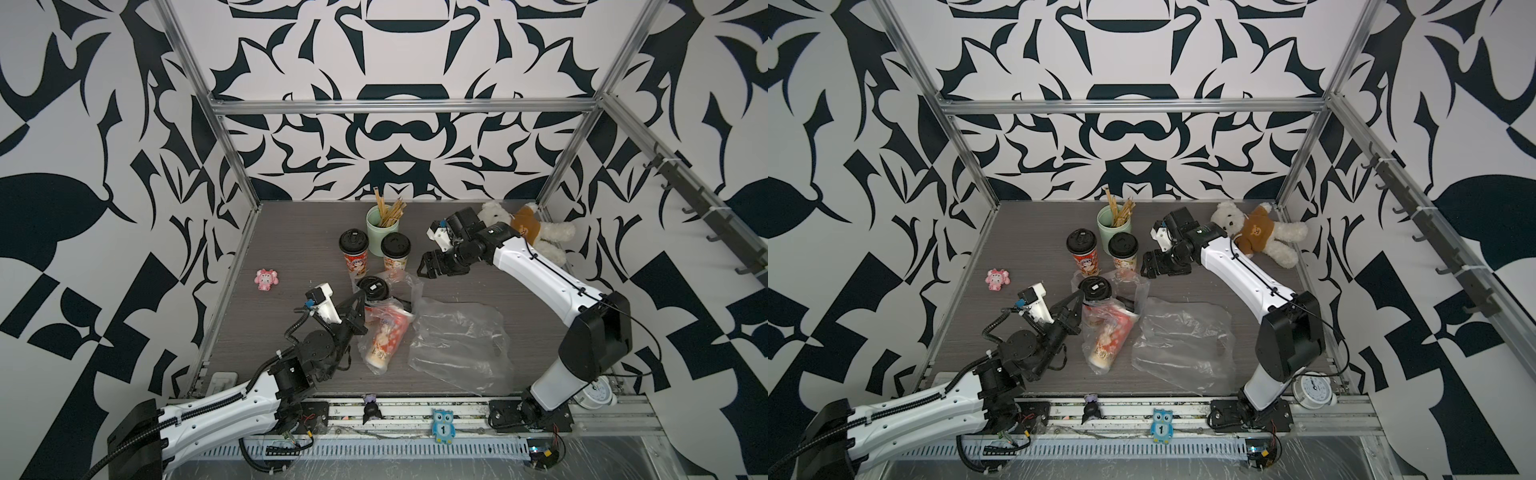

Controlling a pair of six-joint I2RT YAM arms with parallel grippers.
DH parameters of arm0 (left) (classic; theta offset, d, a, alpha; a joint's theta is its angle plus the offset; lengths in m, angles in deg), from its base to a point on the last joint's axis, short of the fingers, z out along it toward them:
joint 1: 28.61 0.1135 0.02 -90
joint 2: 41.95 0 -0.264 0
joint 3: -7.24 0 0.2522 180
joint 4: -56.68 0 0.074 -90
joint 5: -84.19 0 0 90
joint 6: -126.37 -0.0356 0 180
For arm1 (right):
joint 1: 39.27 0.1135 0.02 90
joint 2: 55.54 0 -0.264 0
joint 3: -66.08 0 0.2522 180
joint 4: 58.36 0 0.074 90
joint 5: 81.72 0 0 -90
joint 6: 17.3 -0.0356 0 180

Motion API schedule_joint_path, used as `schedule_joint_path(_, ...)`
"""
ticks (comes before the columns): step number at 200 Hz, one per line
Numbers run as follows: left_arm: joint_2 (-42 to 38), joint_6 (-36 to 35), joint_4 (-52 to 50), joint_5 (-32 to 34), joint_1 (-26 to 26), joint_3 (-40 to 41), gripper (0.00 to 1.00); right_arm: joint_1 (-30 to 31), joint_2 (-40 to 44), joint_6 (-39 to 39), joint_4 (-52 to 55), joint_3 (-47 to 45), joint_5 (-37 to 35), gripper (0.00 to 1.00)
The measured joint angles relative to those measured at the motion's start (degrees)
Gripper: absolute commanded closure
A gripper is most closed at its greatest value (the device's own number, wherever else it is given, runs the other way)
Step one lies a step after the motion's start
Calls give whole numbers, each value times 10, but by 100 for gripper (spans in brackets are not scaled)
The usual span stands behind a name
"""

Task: Pack milk tea into plastic carrier bags
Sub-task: Place the milk tea cup in the plastic carrier bag, then adjust the plastic carrier bag at the center of the board.

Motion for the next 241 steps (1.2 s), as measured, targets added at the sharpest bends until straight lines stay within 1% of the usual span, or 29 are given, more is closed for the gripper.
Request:
schedule_joint_path(31, -2, 0, -2, -2, 0, 0, 100, -10, -23, -16, -48, -5, 50, 19)
schedule_joint_path(71, -3, 0, -4, -4, 0, 0, 100, -12, -75, -20, -69, -7, 80, 20)
schedule_joint_path(81, -4, 0, -5, -4, 0, 0, 100, -13, -86, -20, -71, -12, 83, 23)
schedule_joint_path(90, -4, 1, -6, -4, 0, 0, 100, -13, -93, -22, -73, -16, 86, 27)
schedule_joint_path(102, -6, 1, -9, -4, 0, 0, 100, -13, -100, -24, -73, -20, 92, 37)
schedule_joint_path(109, -7, 1, -9, -4, 0, 0, 100, -14, -103, -28, -74, -22, 96, 45)
schedule_joint_path(118, -8, 2, -9, -4, 0, 0, 100, -14, -104, -26, -76, -23, 101, 62)
schedule_joint_path(128, -10, 2, -10, -4, 0, 0, 100, -14, -103, -29, -78, -25, 106, 77)
schedule_joint_path(150, -11, 2, -10, -4, 0, 0, 100, -14, -99, -37, -83, -27, 114, 100)
schedule_joint_path(210, -16, -7, -15, -3, 0, -2, 100, -14, -46, -42, -83, -29, 124, 100)
schedule_joint_path(241, -35, -31, -51, 3, 0, -33, 100, 0, -4, -44, -76, -9, 121, 100)
